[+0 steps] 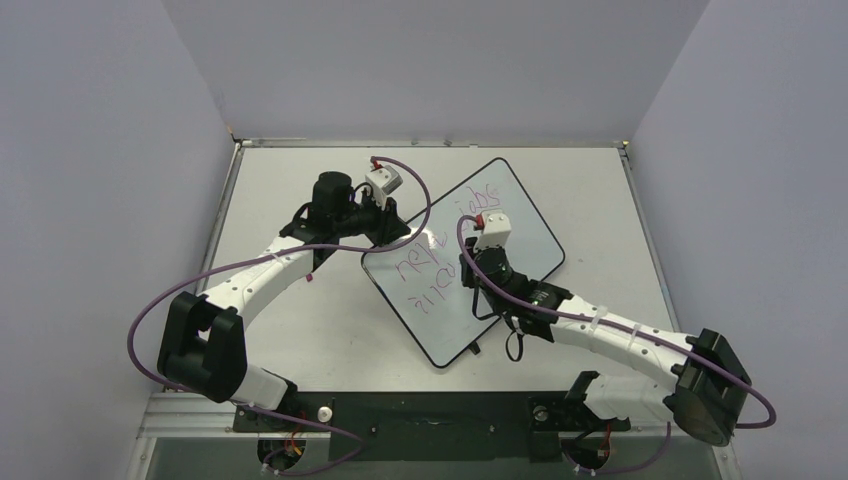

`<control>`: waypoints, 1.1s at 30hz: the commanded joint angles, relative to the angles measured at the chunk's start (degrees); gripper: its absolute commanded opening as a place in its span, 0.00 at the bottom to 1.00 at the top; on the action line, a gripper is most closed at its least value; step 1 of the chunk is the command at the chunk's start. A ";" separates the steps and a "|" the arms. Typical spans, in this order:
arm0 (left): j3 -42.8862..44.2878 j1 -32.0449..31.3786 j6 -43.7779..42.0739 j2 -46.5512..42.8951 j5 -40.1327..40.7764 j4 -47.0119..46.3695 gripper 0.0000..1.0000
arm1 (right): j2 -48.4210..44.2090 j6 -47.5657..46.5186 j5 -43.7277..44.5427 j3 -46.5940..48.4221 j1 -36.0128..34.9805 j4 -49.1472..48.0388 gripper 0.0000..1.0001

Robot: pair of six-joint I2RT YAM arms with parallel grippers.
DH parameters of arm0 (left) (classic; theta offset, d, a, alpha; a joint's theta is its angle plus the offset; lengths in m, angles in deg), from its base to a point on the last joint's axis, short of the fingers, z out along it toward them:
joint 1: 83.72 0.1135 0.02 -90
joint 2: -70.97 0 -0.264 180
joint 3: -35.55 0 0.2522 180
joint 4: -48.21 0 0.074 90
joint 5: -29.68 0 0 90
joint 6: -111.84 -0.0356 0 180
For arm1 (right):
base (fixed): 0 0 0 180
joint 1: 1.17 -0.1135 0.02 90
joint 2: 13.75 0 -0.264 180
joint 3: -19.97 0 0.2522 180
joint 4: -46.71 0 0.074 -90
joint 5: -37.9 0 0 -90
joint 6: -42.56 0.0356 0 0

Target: Write a sentence on the whiteboard

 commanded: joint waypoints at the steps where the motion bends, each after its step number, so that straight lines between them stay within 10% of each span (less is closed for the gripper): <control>1: 0.26 0.23 -2.97 -1.17 1.21 -2.74 0.00 | 1.83 -1.12 -0.41 3.33 1.00 -3.66 0.00; 33: 0.46 0.25 -3.09 -0.93 1.25 -2.66 0.00 | -0.22 0.87 -2.85 -4.10 3.22 -4.50 0.00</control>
